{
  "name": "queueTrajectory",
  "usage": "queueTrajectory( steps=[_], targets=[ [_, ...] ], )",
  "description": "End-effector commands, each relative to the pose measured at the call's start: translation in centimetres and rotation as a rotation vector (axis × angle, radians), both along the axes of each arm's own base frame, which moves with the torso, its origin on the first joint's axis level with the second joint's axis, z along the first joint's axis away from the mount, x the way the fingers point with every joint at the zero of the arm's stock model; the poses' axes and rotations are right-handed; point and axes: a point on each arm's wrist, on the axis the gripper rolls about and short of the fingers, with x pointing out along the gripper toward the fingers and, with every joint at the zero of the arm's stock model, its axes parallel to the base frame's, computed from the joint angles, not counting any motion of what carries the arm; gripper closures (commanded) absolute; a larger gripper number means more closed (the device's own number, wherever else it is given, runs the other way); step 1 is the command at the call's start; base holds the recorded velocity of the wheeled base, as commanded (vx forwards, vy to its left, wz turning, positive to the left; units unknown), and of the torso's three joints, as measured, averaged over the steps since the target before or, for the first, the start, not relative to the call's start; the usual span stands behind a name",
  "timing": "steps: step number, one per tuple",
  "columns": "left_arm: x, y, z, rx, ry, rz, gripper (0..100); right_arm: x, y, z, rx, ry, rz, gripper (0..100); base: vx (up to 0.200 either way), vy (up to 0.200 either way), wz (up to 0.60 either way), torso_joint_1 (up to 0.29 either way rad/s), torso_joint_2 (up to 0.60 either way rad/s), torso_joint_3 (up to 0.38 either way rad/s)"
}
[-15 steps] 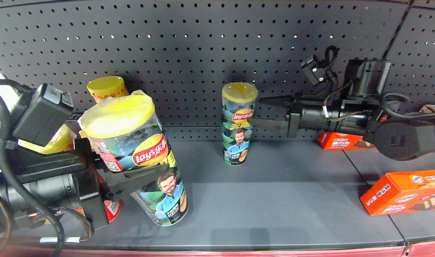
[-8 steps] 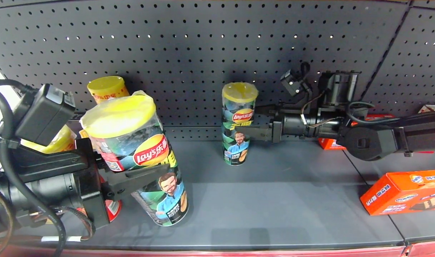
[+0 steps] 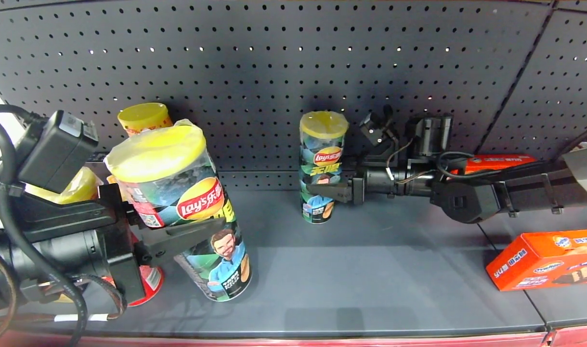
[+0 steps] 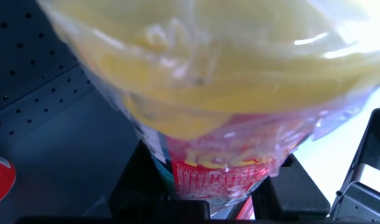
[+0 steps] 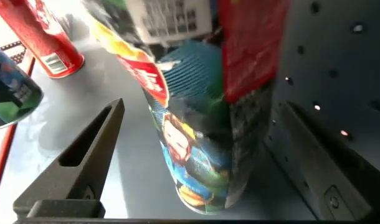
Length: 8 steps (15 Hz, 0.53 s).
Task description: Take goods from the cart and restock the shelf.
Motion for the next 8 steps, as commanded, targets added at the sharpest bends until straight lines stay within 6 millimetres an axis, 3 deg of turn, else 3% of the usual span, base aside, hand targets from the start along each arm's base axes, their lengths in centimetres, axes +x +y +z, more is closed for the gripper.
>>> queueTrajectory(
  steps=[1,7,8],
  targets=[
    [0.1,0.1,0.1,-0.001,-0.001,0.004,100,0.9,0.9,-1.1,-0.006,0.011,0.011,0,0.000,0.000,0.00,0.000,0.00,0.000],
    [0.1,0.0,0.3,-0.004,-0.007,0.004,100,1.6,2.4,-2.3,-0.011,-0.002,0.032,0,0.000,0.000,0.00,0.000,0.00,0.000],
    [0.1,0.0,0.3,-0.004,-0.007,0.005,100,1.6,2.4,-2.4,-0.010,-0.014,0.033,100,0.000,0.000,0.00,0.000,0.00,0.000]
  ],
)
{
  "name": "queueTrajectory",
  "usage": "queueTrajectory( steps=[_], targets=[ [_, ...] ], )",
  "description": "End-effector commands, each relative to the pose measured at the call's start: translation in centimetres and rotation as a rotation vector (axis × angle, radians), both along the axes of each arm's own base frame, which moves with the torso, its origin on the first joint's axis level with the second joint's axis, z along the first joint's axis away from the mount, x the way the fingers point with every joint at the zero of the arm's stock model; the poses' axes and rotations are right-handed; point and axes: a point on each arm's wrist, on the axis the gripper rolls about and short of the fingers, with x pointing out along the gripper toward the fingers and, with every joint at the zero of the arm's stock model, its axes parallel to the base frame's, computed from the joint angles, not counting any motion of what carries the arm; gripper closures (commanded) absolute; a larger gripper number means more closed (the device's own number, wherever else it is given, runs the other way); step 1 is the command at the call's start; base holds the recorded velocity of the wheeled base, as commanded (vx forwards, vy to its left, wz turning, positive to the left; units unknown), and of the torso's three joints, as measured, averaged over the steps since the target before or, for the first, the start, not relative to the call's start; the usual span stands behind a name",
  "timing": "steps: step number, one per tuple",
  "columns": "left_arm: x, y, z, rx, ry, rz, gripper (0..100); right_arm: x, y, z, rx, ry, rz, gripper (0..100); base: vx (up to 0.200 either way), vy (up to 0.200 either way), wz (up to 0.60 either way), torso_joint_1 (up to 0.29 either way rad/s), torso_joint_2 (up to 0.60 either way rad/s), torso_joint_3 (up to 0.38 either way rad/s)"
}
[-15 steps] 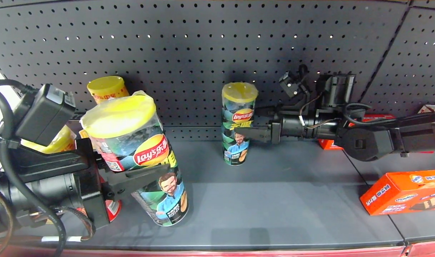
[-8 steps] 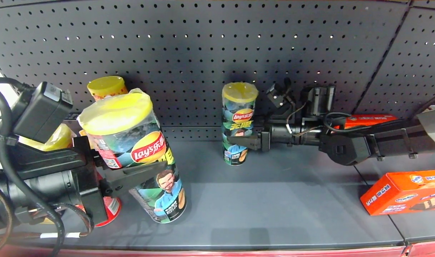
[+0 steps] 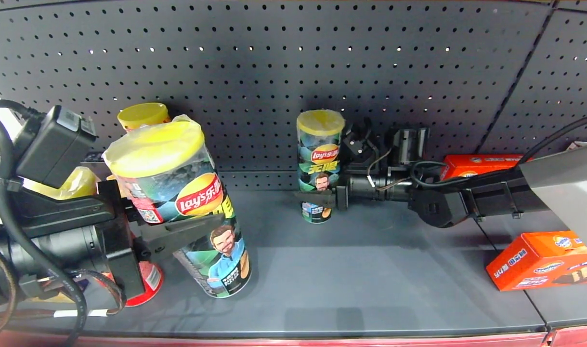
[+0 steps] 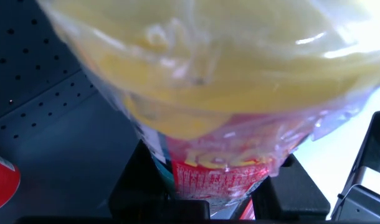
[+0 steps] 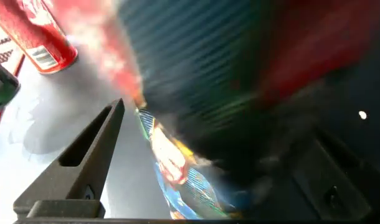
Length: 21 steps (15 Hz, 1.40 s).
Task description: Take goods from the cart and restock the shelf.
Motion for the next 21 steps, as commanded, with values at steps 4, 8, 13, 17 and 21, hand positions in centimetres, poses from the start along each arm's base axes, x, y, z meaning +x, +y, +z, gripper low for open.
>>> queueTrajectory(
  steps=[4,8,13,17,21],
  targets=[
    [0.0,0.0,0.0,-0.001,-0.003,0.002,100,-0.4,0.0,-0.9,-0.015,0.023,0.005,100,0.000,0.000,0.00,0.000,0.00,0.000],
    [0.0,0.0,0.1,-0.002,-0.004,0.002,100,-2.9,-1.0,0.8,-0.003,0.002,0.004,100,0.000,0.000,0.00,0.000,0.00,0.000],
    [-0.1,0.1,0.3,-0.006,-0.014,0.004,100,-7.5,-3.0,2.5,0.014,-0.026,0.022,100,0.000,0.000,0.00,0.000,0.00,0.000],
    [-0.1,0.1,0.8,-0.013,-0.032,0.007,100,-11.2,-3.2,1.6,0.022,-0.033,0.074,100,0.000,0.000,0.00,0.000,0.00,0.000],
    [0.0,0.0,1.1,-0.017,-0.039,0.005,100,-13.5,-3.1,-1.2,0.001,-0.003,0.120,100,0.000,0.000,0.00,0.000,0.00,0.000]
  ],
)
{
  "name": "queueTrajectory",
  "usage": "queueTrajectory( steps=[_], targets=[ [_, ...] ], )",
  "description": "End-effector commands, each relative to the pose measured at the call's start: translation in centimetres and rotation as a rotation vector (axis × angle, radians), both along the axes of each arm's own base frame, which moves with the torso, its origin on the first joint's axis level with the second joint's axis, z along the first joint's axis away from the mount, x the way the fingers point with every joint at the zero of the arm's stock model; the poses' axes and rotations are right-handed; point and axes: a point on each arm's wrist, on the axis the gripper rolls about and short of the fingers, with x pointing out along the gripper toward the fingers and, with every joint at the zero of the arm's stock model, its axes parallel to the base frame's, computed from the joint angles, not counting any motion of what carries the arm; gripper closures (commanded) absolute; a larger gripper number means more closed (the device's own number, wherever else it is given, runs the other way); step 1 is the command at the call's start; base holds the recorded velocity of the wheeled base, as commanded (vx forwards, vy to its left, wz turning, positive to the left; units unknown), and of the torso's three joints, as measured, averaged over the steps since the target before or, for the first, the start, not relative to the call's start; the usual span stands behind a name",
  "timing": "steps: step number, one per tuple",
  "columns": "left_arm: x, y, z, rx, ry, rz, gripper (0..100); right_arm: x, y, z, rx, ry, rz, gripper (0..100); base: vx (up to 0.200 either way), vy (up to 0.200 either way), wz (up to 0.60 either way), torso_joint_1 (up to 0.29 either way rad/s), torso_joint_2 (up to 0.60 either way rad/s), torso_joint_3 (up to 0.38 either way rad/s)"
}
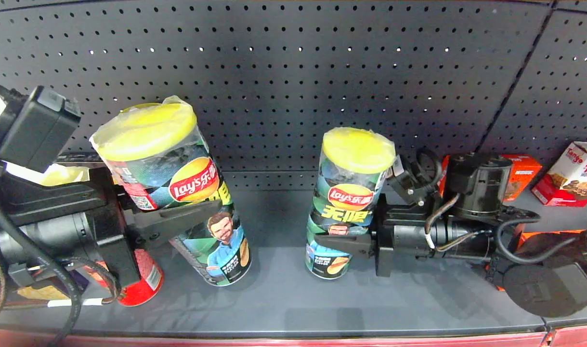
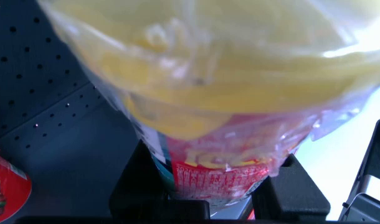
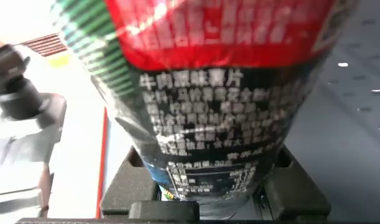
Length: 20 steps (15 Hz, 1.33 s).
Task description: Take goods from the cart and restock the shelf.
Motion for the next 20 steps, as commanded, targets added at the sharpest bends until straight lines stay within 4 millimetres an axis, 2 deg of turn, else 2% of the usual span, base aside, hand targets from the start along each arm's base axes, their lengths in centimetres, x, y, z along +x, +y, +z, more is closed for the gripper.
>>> queueTrajectory(
  steps=[1,6,13,14,20],
  targets=[
    [0.0,0.0,0.1,-0.001,-0.002,-0.001,100,-1.0,-0.1,-1.0,-0.018,0.024,0.017,100,0.000,0.000,0.00,0.000,0.00,0.000],
    [0.0,0.0,0.2,-0.003,-0.005,-0.001,100,-0.9,-0.2,-2.9,-0.061,0.041,0.016,100,0.000,0.000,0.00,0.000,0.00,0.000],
    [0.0,0.0,0.0,0.001,0.003,0.000,100,-1.6,-0.4,-4.1,-0.093,0.056,0.042,100,0.000,0.000,0.00,0.000,0.00,0.000],
    [0.0,0.0,-0.1,0.002,0.005,0.000,100,-1.7,-0.5,-4.2,-0.096,0.059,0.041,0,0.000,0.000,0.00,0.000,0.00,0.000],
    [0.0,0.0,0.0,0.000,0.000,0.002,100,-2.2,-1.0,-2.7,-0.069,0.016,0.029,0,0.000,0.000,0.00,0.000,0.00,0.000]
  ],
)
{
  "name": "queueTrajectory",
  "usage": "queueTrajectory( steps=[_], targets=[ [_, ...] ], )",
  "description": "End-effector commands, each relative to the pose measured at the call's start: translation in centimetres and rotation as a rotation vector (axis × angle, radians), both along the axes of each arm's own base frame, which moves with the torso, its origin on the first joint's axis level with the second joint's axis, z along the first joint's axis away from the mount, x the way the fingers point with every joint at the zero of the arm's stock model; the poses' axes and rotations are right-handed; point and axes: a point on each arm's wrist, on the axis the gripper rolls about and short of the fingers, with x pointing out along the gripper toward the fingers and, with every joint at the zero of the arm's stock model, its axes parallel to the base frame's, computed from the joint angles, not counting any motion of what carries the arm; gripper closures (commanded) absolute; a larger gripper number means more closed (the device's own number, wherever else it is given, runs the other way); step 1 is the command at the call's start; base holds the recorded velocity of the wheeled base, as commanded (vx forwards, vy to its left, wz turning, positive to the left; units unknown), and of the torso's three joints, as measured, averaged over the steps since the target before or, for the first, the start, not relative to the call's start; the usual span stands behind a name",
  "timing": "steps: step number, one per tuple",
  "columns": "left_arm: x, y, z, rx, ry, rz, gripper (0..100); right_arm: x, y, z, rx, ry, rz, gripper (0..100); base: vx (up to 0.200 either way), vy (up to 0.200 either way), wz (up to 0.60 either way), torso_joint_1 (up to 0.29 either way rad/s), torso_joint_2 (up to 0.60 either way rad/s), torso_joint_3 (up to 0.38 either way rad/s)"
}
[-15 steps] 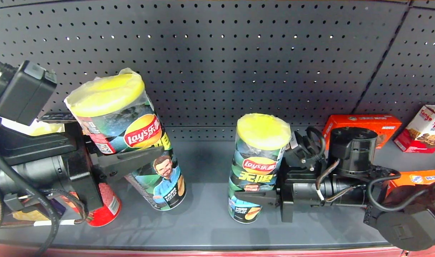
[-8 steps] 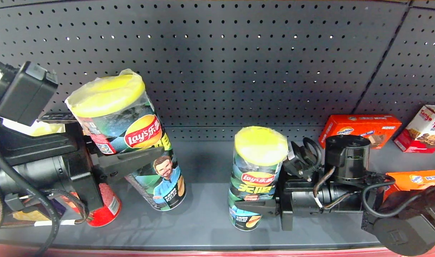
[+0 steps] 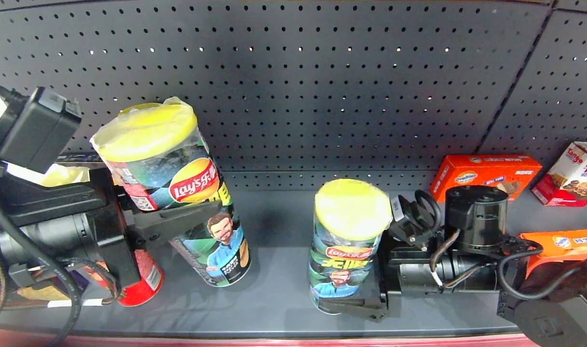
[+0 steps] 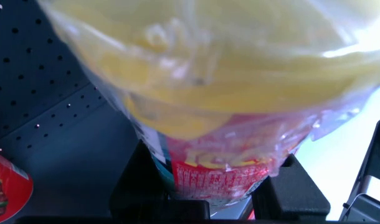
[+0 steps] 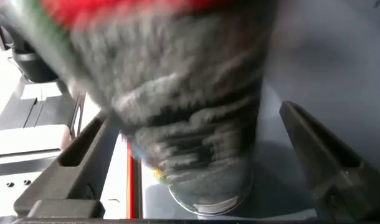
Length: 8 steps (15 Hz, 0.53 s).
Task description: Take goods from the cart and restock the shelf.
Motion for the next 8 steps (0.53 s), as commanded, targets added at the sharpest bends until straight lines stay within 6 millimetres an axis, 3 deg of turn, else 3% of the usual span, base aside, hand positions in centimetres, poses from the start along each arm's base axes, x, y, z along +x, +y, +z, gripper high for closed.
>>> queueTrajectory(
  steps=[1,2,4,8],
  targets=[
    [0.0,0.0,0.1,-0.001,-0.002,0.000,100,-1.1,-0.8,2.1,0.038,-0.053,-0.002,0,0.000,0.000,0.00,0.000,0.00,0.000],
    [0.0,0.0,0.1,-0.002,-0.003,0.000,100,-1.5,-1.1,2.4,0.044,-0.060,-0.002,0,0.000,0.000,0.00,0.000,0.00,0.000],
    [0.0,0.0,0.1,-0.001,-0.002,0.000,100,-4.1,-3.1,4.0,0.072,-0.099,-0.010,0,0.000,0.000,0.00,0.000,0.00,0.000],
    [0.0,0.0,0.1,-0.001,-0.002,-0.001,100,-7.0,-7.8,5.2,0.103,-0.165,-0.135,0,0.000,0.000,0.00,0.000,0.00,0.000]
  ],
)
